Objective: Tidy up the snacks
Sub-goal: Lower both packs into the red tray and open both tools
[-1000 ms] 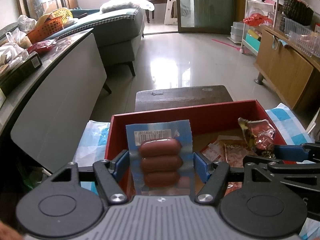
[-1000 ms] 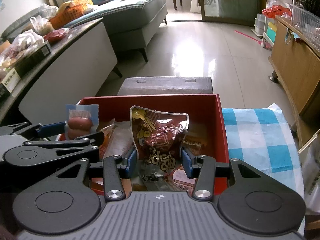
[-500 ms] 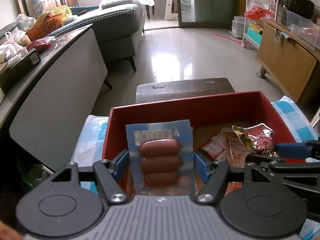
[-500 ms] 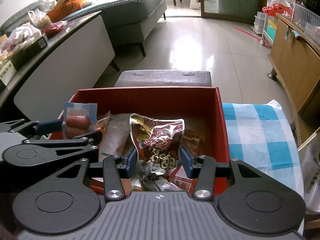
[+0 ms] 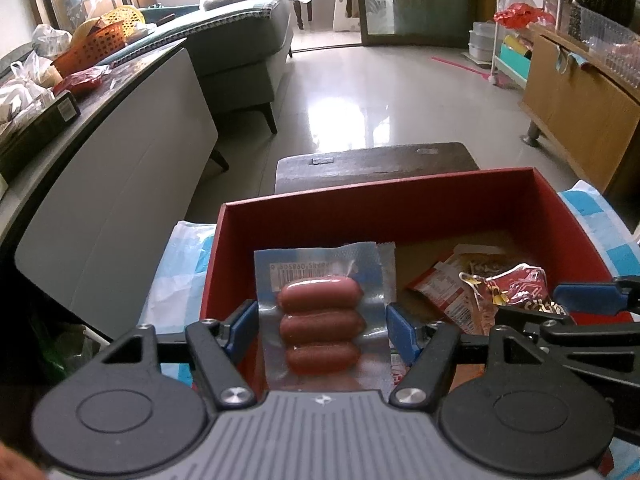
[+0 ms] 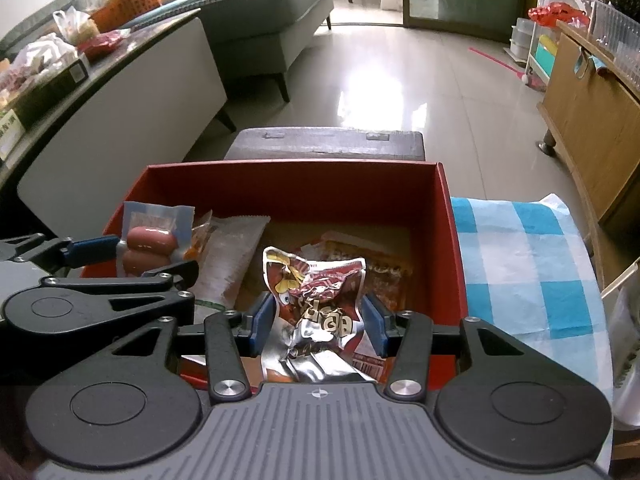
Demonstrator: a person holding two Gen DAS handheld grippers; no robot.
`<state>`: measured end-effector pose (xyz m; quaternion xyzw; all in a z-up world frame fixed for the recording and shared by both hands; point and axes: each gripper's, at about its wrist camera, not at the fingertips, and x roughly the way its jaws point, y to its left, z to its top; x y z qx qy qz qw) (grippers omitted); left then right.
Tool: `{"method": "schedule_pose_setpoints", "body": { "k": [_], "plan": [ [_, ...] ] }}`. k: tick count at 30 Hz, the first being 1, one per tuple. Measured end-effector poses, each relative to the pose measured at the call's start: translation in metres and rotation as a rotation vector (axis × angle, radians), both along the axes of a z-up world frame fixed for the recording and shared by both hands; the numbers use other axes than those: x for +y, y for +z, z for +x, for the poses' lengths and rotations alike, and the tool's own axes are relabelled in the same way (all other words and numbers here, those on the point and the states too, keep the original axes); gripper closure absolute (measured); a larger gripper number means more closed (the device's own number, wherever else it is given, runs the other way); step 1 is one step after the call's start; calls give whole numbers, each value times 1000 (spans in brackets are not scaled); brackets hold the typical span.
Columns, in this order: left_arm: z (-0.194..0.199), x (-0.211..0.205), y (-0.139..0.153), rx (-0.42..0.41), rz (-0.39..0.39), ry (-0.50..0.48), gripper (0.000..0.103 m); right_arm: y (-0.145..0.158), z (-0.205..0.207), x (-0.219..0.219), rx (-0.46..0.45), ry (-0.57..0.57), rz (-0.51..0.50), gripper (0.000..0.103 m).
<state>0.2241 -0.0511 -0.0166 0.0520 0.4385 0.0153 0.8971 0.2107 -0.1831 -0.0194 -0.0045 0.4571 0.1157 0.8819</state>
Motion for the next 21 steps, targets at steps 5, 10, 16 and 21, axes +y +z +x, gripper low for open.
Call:
{"method": "schedule_pose_setpoints", "body": {
  "k": [5, 10, 16, 21],
  "plan": [
    [2, 2, -4, 17, 3, 8, 40, -5, 4, 4, 5, 6, -14, 46],
    [3, 3, -5, 33, -1, 9, 39, -9, 4, 5, 4, 4, -33, 43],
    [2, 5, 0, 13, 17, 15, 31, -7, 6, -1, 3, -31, -43, 25],
    [1, 6, 0, 14, 18, 11, 31, -7, 5, -2, 1, -38, -53, 23]
  ]
}}
